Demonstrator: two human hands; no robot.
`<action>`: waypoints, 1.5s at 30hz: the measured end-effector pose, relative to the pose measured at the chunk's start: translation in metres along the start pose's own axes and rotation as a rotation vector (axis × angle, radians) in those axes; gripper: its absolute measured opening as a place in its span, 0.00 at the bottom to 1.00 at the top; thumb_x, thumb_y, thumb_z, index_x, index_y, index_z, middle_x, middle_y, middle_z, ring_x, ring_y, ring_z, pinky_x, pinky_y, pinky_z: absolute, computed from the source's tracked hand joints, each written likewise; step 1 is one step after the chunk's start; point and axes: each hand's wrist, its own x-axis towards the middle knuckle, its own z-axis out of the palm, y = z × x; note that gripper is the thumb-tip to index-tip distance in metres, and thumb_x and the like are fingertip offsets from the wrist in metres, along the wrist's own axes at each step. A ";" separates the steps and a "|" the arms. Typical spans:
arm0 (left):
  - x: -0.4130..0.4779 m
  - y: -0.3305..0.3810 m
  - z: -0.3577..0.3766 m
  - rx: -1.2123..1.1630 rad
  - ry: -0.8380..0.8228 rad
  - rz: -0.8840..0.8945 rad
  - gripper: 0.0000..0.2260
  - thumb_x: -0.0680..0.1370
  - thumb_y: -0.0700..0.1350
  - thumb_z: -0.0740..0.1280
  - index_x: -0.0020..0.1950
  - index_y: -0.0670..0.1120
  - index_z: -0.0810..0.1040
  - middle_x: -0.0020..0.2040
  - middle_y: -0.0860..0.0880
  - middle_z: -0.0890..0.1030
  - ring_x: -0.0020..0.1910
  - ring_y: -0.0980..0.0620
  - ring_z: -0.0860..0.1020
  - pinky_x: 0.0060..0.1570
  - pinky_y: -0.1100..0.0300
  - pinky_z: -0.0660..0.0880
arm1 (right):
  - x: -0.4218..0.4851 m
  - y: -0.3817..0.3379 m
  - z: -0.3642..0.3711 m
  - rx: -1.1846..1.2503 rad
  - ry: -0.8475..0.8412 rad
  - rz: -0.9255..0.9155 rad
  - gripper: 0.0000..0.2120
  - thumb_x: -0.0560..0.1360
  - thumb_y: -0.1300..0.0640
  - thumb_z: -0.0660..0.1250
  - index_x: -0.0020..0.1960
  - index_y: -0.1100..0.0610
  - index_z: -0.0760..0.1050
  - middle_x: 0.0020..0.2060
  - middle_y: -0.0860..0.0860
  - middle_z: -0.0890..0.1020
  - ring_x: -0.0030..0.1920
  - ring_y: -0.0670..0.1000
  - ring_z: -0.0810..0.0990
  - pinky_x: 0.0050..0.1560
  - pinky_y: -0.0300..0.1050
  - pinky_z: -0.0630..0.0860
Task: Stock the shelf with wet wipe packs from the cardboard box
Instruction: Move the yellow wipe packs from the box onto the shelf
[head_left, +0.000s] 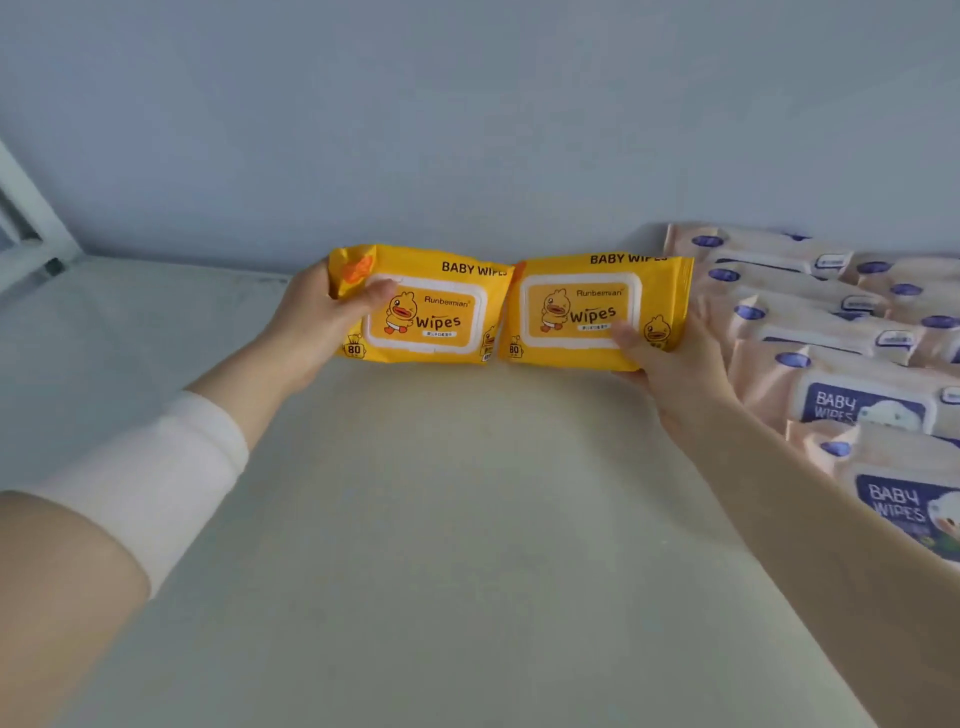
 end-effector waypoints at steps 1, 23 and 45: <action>0.016 -0.004 -0.001 0.033 -0.003 0.025 0.04 0.73 0.46 0.69 0.44 0.54 0.76 0.44 0.57 0.80 0.43 0.63 0.79 0.47 0.64 0.76 | 0.012 0.001 0.003 -0.067 0.025 -0.027 0.13 0.73 0.58 0.70 0.55 0.51 0.74 0.54 0.53 0.81 0.54 0.54 0.80 0.57 0.52 0.77; 0.053 0.018 0.036 0.857 0.243 0.464 0.29 0.70 0.46 0.72 0.69 0.43 0.66 0.70 0.41 0.65 0.70 0.41 0.62 0.66 0.51 0.60 | 0.036 -0.012 0.057 -1.056 0.300 -0.355 0.34 0.76 0.55 0.65 0.75 0.59 0.53 0.75 0.61 0.50 0.75 0.60 0.49 0.73 0.48 0.51; -0.352 0.332 0.514 1.268 -0.664 1.080 0.18 0.78 0.49 0.60 0.65 0.43 0.68 0.65 0.41 0.73 0.64 0.42 0.71 0.61 0.51 0.64 | -0.311 -0.050 -0.533 -1.622 0.309 0.311 0.26 0.78 0.47 0.58 0.73 0.56 0.60 0.71 0.57 0.64 0.72 0.59 0.59 0.72 0.59 0.55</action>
